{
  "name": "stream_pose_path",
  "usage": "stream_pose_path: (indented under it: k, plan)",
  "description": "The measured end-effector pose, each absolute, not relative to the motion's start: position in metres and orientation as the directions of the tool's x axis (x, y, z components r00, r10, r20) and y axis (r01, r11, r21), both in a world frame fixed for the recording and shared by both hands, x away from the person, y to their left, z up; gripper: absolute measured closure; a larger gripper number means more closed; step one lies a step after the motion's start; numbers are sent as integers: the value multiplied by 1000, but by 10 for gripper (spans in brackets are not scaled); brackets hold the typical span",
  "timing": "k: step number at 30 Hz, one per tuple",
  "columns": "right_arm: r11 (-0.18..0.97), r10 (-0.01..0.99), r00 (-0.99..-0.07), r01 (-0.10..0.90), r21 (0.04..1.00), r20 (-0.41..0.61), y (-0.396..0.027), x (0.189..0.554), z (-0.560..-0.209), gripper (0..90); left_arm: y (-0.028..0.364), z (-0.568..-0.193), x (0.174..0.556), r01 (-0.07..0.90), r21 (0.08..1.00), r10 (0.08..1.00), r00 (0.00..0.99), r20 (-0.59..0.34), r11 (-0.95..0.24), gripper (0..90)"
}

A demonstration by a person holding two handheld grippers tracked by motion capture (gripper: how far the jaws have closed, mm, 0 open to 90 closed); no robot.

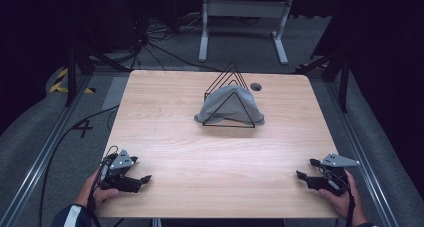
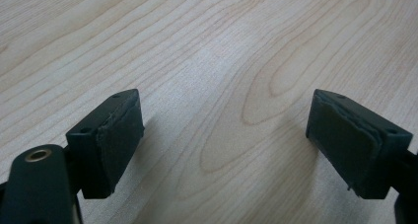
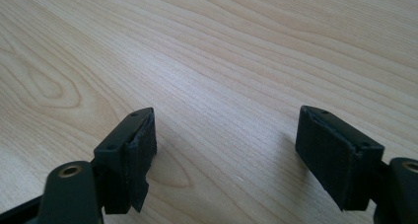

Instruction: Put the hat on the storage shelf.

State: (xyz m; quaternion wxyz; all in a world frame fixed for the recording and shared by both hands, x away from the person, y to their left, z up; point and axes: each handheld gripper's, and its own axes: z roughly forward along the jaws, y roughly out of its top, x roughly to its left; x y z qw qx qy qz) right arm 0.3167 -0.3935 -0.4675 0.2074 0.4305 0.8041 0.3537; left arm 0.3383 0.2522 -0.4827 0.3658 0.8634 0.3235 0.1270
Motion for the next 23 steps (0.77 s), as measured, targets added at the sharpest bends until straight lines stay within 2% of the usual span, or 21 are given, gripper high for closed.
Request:
stream_pose_path:
  k: [23]
  plan:
    - [379,841,-540,549,745,-29,-394,317,-467,232,251,-483,340,468,713,657,754,-15,-521,119]
